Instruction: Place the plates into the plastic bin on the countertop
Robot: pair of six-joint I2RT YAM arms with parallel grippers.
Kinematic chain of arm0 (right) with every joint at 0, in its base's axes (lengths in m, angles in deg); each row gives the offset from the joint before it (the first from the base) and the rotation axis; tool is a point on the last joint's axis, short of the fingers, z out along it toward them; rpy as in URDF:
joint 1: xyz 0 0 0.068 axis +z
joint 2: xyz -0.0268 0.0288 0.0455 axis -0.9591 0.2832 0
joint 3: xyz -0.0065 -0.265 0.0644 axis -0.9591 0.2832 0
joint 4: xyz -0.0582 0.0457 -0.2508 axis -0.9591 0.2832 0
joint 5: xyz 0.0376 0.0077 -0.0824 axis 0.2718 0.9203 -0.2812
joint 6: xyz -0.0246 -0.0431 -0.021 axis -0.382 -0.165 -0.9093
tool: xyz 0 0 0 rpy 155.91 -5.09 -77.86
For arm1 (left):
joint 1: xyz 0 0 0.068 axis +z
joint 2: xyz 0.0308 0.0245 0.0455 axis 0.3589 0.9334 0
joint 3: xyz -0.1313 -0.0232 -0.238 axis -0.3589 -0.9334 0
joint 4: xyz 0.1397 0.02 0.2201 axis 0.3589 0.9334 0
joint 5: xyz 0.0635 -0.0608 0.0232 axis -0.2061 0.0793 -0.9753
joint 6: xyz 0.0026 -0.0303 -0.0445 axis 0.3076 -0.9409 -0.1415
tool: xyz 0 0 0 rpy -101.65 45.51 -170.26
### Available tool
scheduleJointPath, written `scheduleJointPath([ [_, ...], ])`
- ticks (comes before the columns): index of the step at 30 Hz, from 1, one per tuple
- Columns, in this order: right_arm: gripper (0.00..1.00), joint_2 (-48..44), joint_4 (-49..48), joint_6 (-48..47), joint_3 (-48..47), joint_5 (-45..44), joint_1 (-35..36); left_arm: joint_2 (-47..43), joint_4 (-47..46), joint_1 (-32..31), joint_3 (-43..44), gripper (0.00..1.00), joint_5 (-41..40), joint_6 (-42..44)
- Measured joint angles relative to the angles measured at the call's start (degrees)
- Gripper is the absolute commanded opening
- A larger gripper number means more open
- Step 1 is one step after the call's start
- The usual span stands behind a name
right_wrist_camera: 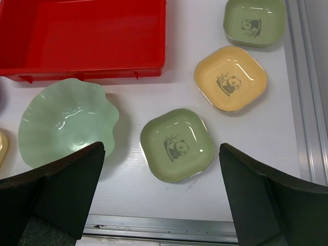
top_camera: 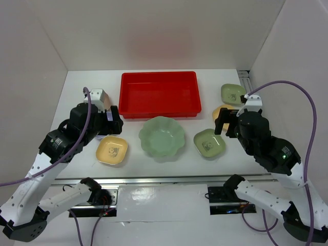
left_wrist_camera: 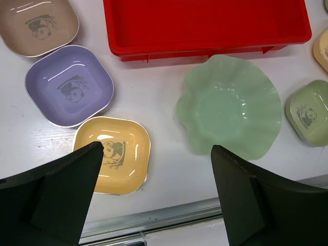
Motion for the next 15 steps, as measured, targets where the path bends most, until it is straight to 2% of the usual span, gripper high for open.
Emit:
scheduleJointPath([
  [9,1.00,0.6,-1.3,-0.2,-0.3,3.9,0.0,0.0,0.1,0.0,0.0,1.00,0.1,0.0],
  [15,1.00,11.7,-13.1,2.0,5.0,10.4,0.0,-0.5,0.1,0.0,0.0,1.00,1.2,-0.2],
])
